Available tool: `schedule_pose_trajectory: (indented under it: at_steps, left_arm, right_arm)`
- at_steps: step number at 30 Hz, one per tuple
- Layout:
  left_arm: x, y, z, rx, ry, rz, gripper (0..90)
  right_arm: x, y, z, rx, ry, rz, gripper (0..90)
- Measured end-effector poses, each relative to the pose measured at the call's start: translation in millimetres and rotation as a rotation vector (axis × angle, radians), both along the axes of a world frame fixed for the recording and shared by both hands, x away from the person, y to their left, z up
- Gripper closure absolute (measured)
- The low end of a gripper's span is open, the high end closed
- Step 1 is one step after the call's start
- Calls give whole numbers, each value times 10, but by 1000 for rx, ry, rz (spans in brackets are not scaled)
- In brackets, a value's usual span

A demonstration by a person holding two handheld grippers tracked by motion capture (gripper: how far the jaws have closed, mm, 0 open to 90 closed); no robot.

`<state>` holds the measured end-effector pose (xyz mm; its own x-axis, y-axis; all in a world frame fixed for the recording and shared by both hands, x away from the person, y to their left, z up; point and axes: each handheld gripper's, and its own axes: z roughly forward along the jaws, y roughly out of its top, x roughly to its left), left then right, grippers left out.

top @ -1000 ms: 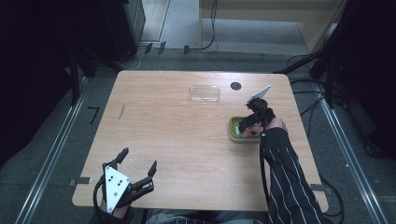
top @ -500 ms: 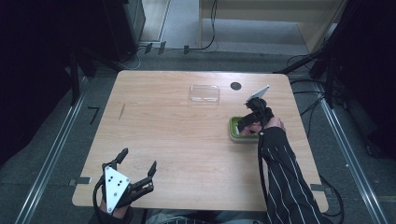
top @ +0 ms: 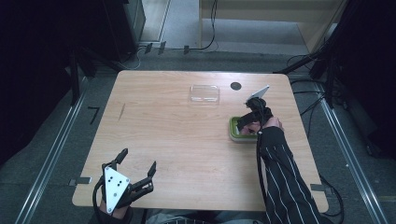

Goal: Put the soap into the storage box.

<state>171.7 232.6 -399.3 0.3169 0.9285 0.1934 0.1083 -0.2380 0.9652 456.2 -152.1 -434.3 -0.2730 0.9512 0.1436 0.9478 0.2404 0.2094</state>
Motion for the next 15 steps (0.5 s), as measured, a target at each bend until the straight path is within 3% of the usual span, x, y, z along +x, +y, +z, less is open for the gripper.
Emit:
schedule_pose_trajectory:
  at_steps: [15]
  left_arm:
    - [-3,6,0,1,2,-1,125]
  right_arm:
    - [47,60,-91,2,7,-8,132]
